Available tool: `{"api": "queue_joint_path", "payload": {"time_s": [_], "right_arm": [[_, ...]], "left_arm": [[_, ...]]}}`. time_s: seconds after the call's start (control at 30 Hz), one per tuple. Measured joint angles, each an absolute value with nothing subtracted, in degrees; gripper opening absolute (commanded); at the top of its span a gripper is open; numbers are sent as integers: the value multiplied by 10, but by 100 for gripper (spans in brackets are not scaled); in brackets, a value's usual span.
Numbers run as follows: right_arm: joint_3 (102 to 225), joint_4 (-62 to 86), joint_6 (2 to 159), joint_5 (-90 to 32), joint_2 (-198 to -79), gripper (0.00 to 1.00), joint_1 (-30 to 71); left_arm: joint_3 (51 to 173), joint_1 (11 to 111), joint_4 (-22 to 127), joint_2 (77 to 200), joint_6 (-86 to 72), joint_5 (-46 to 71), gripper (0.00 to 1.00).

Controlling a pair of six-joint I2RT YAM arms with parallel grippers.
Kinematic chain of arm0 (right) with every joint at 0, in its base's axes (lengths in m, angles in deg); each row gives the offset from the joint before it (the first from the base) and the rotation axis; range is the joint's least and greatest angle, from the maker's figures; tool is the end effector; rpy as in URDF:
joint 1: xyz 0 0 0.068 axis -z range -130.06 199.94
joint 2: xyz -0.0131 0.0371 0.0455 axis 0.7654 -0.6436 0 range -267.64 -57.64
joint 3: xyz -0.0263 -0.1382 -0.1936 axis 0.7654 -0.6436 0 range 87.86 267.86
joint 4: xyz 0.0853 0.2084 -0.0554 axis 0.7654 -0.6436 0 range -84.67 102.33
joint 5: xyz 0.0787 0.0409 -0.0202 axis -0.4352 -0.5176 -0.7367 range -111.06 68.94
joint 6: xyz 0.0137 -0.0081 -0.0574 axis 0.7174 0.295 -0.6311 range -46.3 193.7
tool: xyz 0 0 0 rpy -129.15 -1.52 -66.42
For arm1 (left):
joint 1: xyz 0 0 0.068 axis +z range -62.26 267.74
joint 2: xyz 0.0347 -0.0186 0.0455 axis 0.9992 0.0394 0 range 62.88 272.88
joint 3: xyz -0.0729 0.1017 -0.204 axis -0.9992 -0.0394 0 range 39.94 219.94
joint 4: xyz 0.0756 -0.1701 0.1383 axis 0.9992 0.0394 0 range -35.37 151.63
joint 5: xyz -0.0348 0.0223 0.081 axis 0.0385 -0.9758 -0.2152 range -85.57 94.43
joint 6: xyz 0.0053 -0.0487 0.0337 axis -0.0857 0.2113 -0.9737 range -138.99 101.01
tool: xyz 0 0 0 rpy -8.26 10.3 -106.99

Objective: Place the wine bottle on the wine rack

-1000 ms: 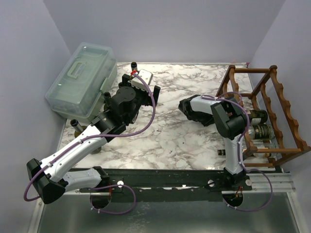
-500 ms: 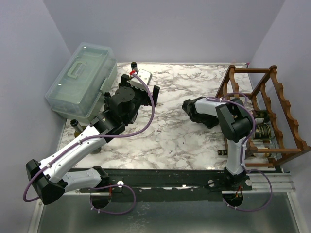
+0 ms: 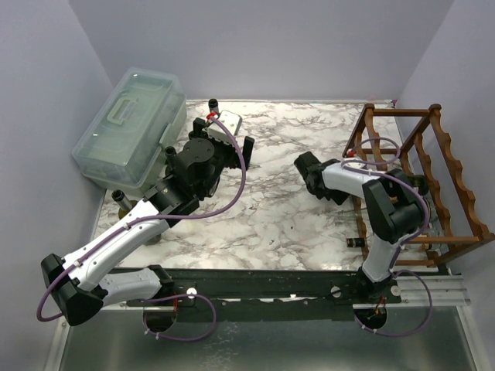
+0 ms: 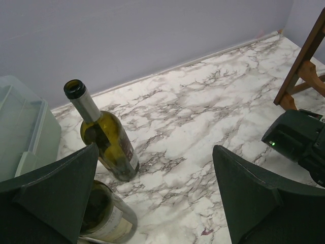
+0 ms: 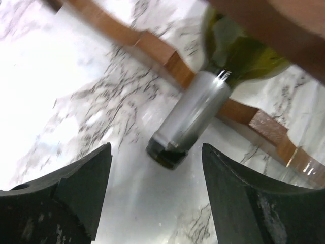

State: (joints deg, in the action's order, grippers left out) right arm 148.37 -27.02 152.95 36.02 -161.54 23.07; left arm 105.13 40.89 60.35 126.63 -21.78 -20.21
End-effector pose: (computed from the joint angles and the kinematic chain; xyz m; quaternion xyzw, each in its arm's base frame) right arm 0.2695 0.0955 0.1362 0.4141 0.7734 -0.2420 0.4144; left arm 0.1798 -0.1652 0.3759 0.1689 0.7108 -0.1043 0.6748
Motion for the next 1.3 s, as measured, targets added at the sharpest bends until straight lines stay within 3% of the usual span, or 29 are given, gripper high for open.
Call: {"api": "queue_joint_path", "payload": {"time_s": [0.4,0.67,0.93,1.3], "right_arm": [[1398,-61,1213,132,-1458,76,200],[1384,90,1064,-151,-1379,84,195],[1400,394,1051,-427,-1465,88,159],[1604,469,1036,-425,-1611,83,74]], "left_arm": [[1051,408,606,1250,-225,-205,95],[1051,413,603,1213,-231,-213,95],[1039,436,585,1157,-224,-226,95],[1034,457,561,1145,-215,-229,96]]}}
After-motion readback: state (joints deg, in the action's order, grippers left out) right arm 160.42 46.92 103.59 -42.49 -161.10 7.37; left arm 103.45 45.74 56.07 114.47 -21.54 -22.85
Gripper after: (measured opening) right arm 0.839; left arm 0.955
